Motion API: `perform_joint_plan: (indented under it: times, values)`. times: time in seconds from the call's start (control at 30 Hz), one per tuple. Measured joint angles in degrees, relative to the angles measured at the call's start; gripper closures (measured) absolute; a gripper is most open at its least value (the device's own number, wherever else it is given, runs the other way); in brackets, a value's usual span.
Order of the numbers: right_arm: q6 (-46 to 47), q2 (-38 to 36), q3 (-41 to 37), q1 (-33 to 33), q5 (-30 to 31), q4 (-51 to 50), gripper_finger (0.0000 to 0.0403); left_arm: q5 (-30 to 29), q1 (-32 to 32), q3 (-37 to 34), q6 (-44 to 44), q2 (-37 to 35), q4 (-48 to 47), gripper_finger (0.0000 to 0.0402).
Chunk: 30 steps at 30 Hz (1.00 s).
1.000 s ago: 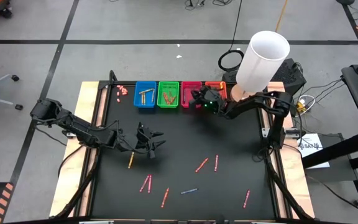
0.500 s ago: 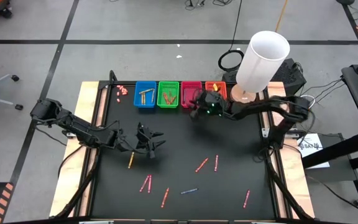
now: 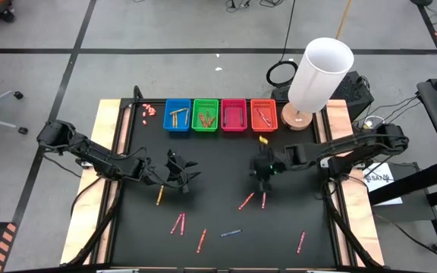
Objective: Sort crayons
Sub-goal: Put the red crayon into the orange bin
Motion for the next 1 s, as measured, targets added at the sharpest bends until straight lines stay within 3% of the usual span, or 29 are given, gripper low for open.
perform_joint_plan:
  times: [0.2,0.33,0.77,1.0]
  values:
    - [6.0,0.2,0.0,6.6,-0.1,-7.1,0.0293,0.0,0.0,0.0,0.0,0.0,-0.1,0.0228]
    - [4.6,0.1,0.0,9.7,-0.1,-11.2,0.0293,0.0,0.0,0.0,-0.1,0.0,-0.1,0.0228]
    - [-13.4,0.1,0.0,14.3,-2.0,-14.4,0.0292,0.0,0.0,0.0,-4.1,0.0,0.1,0.0228]
    - [-22.9,1.7,0.0,14.4,-6.4,-13.0,0.0267,0.0,0.0,0.0,-4.4,0.0,0.2,0.0228]
